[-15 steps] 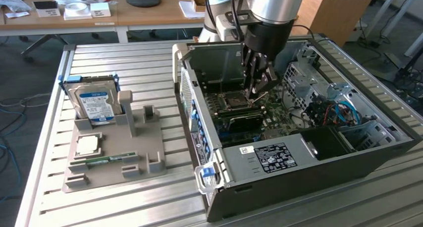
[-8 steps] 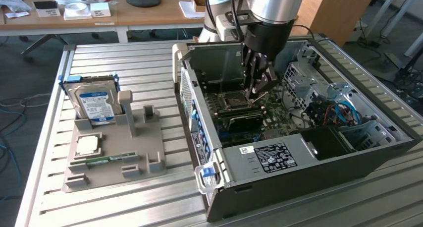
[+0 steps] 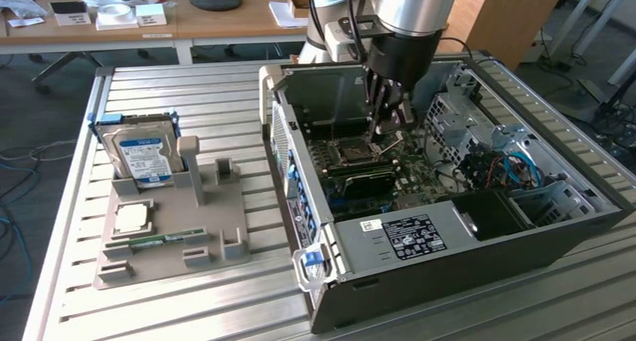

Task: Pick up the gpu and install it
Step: 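Press down on the gpu until it lock into place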

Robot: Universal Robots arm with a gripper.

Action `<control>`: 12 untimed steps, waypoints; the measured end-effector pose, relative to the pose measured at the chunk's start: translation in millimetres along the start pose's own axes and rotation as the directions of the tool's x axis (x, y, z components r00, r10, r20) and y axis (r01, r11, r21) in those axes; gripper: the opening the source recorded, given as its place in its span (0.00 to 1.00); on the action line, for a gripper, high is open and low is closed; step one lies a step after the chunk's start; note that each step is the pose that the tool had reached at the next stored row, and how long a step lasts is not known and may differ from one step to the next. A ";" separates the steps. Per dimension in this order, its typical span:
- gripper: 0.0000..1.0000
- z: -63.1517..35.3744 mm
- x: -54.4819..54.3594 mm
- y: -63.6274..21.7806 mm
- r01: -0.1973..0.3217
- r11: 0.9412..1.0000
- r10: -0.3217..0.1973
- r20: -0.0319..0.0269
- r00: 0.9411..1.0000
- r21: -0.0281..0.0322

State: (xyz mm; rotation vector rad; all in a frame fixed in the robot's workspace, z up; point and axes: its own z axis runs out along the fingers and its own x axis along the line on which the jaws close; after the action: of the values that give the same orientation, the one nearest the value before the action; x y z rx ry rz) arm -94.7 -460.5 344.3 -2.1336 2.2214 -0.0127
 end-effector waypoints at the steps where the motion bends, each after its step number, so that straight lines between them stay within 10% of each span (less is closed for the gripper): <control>1: 0.14 0.0 0.0 0.0 0.000 1.000 0.000 0.000 1.000 0.000; 12: 0.11 0.0 0.0 0.0 0.000 1.000 0.000 0.000 1.000 0.000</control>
State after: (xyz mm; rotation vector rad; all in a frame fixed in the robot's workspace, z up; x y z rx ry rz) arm -94.7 -460.5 344.3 -2.1336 2.2214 -0.0126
